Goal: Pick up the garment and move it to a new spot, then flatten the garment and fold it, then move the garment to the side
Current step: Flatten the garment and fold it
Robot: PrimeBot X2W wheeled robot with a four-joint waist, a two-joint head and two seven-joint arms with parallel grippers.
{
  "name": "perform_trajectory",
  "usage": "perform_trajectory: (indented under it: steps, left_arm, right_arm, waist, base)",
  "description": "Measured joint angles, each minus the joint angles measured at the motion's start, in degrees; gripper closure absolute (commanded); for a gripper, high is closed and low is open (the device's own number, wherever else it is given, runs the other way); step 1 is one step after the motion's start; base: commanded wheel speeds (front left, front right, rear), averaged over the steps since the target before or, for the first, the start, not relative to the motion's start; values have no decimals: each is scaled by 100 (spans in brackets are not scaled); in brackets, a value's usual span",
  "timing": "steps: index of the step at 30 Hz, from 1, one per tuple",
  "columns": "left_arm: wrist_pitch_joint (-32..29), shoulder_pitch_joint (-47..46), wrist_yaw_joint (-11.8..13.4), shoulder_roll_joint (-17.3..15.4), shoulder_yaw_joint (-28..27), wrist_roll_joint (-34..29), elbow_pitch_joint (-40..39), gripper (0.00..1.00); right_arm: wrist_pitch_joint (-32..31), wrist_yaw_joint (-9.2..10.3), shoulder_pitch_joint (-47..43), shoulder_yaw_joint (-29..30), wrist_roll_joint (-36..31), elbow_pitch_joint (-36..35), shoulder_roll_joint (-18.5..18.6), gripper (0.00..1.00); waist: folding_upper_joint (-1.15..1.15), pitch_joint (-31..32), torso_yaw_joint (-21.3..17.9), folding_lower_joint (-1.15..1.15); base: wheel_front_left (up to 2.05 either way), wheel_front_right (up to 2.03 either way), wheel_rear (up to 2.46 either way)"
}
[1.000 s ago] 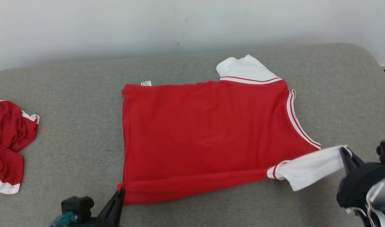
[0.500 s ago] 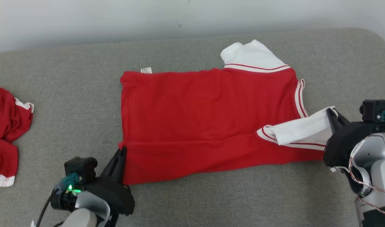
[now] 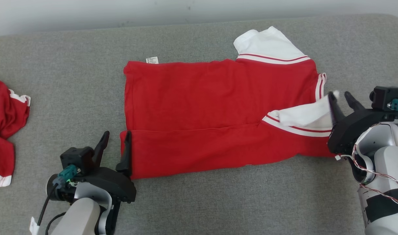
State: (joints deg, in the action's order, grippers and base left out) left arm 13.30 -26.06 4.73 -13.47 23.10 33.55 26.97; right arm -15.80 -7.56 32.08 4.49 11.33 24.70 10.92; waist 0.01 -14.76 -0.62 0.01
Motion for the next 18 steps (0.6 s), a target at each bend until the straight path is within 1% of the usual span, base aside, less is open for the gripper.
perform_trajectory:
  steps: [6,8,10,11,14,18]
  left_arm:
    - [140,32,8,33,2,-242,44,0]
    - [154,184,86,21,1,-347,9,0]
    - [158,372,153,9,21,-458,-25,0]
    - [166,566,208,3,67,-537,-31,0]
    - [166,702,311,11,96,-589,-1,0]
    - [111,675,404,36,245,-719,145,0]
  right_arm:
    - [249,1,0,-7,76,26,-48,0]
    - [191,1,-90,7,131,-54,-7,0]
    - [14,1,-264,41,133,-165,73,0]
    - [-338,1,-494,55,123,-241,163,0]
    - [-860,1,-851,148,52,-360,230,0]
    - [-1199,1,-1055,301,-200,-516,269,0]
  waist:
    - [0,100,36,-1]
    - [0,161,44,-1]
    - [0,222,51,-1]
    - [0,280,56,-2]
    - [-1,341,57,-2]
    - [0,340,30,-2]
  base:
    - [0,0,0]
    - [0,0,0]
    - [0,0,0]
    - [0,0,0]
    - [0,0,0]
    - [0,0,0]
